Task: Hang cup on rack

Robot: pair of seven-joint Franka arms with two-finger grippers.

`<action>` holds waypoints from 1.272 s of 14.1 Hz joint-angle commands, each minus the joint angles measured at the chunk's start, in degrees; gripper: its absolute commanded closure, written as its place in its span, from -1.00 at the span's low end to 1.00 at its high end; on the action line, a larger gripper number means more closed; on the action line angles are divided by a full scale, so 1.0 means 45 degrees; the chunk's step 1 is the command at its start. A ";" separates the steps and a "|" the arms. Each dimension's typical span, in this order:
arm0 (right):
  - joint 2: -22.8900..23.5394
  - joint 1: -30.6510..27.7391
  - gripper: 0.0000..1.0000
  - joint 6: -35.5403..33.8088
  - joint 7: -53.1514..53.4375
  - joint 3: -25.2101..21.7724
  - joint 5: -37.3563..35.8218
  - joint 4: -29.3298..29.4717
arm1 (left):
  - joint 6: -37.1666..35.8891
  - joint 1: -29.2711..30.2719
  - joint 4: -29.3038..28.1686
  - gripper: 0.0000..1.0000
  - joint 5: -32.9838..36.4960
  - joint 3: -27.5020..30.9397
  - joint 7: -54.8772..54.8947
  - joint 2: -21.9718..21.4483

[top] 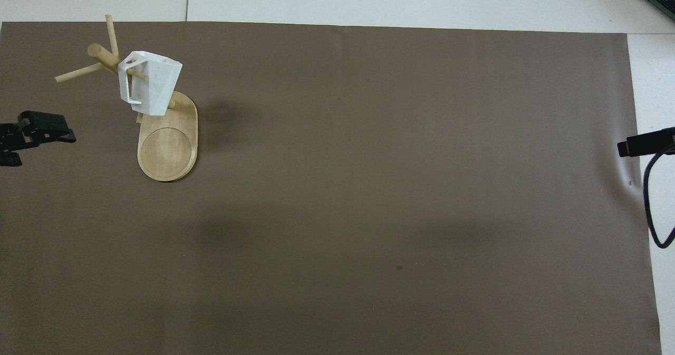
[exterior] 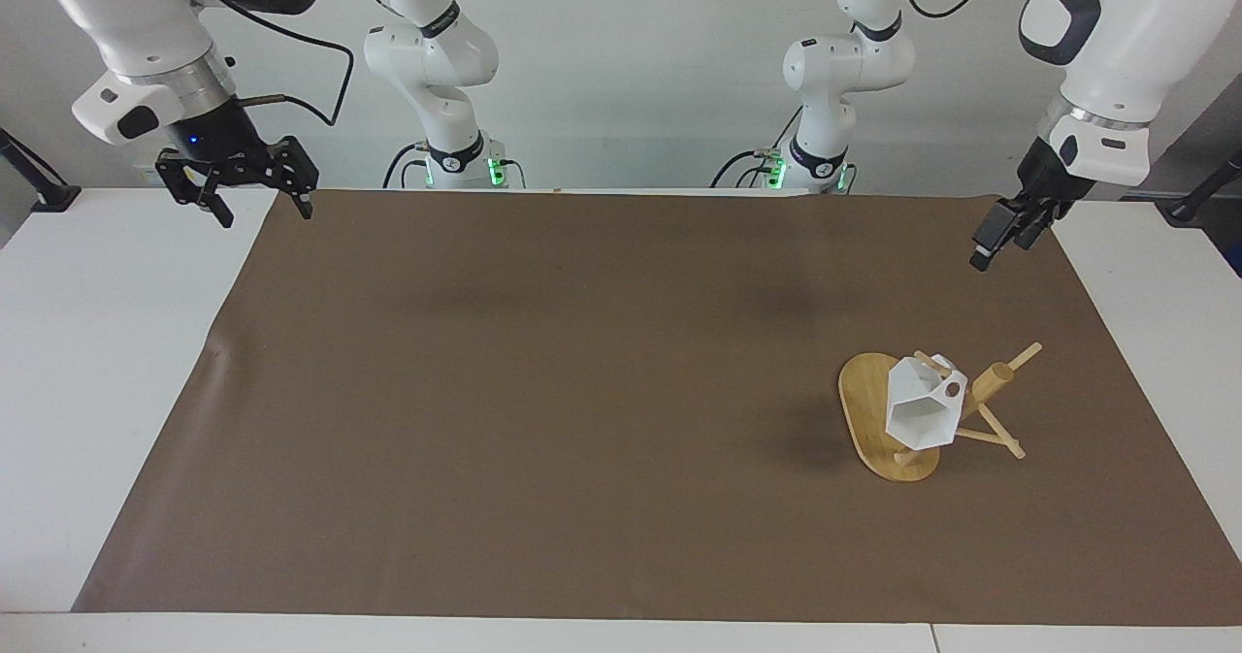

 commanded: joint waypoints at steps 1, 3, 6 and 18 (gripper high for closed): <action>-0.0027 -0.0009 -1.00 0.0151 0.1292 0.0114 -0.0164 0.0032 | -0.0799 -0.0461 0.0167 -1.00 0.0702 0.0244 0.1920 -0.0356; -0.0027 -0.0009 -1.00 0.0171 0.1392 0.0114 -0.0164 0.0013 | -0.1131 -0.0793 0.0244 -1.00 0.0703 0.0322 0.3035 -0.0513; -0.0027 -0.0009 -1.00 0.0151 0.1761 0.0114 -0.0126 0.0013 | -0.2728 -0.0793 0.1334 -1.00 0.0684 -0.0047 0.3548 -0.0514; -0.0086 -0.0009 -1.00 0.0112 0.1998 0.0075 0.0050 -0.0124 | -0.2773 -0.0579 0.1495 -1.00 0.0547 -0.0557 0.3450 -0.0591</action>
